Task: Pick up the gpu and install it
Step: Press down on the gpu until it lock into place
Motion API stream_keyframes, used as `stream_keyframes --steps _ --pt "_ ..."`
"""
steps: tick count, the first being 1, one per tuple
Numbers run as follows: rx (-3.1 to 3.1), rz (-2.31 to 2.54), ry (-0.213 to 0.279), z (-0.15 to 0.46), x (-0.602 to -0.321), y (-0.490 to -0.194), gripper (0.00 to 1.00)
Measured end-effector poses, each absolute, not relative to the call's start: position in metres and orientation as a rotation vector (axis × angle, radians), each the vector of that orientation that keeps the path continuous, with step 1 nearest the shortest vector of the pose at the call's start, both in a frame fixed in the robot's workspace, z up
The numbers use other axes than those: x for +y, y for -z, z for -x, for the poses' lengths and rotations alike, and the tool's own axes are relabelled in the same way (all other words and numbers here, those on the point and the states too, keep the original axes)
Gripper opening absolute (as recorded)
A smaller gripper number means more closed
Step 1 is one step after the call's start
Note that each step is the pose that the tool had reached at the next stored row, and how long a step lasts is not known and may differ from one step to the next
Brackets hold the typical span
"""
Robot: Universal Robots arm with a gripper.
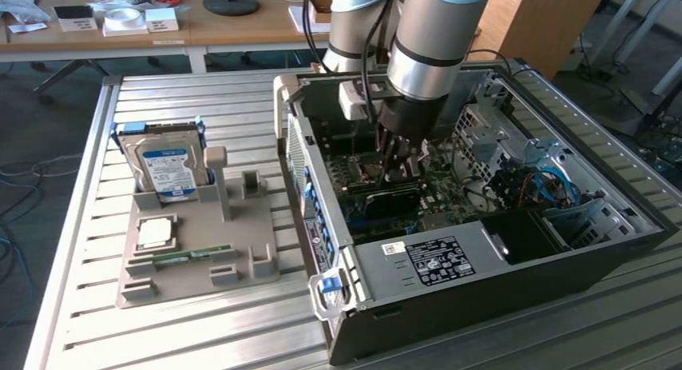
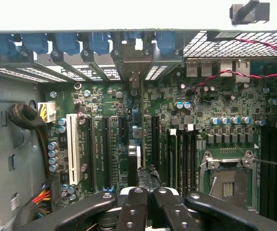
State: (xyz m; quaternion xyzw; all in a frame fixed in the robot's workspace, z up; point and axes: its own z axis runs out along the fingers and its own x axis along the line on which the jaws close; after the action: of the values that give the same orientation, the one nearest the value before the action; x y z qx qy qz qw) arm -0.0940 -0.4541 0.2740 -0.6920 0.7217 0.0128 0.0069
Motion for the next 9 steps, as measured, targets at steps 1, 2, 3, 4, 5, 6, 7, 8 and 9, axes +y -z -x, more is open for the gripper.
stream_keyframes --steps 1,2,3,4,5,6,7,8,9 --pt "2.258 2.165 -0.04 0.094 -0.4541 -0.273 0.11" --pt "2.258 2.164 -0.04 0.0941 -0.4541 -0.2719 0.11" --pt "2.258 2.164 -0.04 0.0941 -0.4541 -0.2707 0.11" --pt "2.258 2.164 -0.04 0.0941 -0.4541 -0.27 0.11" --pt "2.258 2.165 -0.04 0.0941 -0.4542 -0.2699 0.11" --pt "2.258 2.165 -0.04 0.0941 -0.4542 -0.2699 0.11" --pt "2.258 2.165 -0.04 0.0941 -0.4542 -0.2699 0.11" --pt "2.258 2.165 -0.04 0.0941 -0.4542 -0.2699 0.11" --pt "2.258 2.164 -0.04 0.0941 -0.4541 -0.2695 0.11"
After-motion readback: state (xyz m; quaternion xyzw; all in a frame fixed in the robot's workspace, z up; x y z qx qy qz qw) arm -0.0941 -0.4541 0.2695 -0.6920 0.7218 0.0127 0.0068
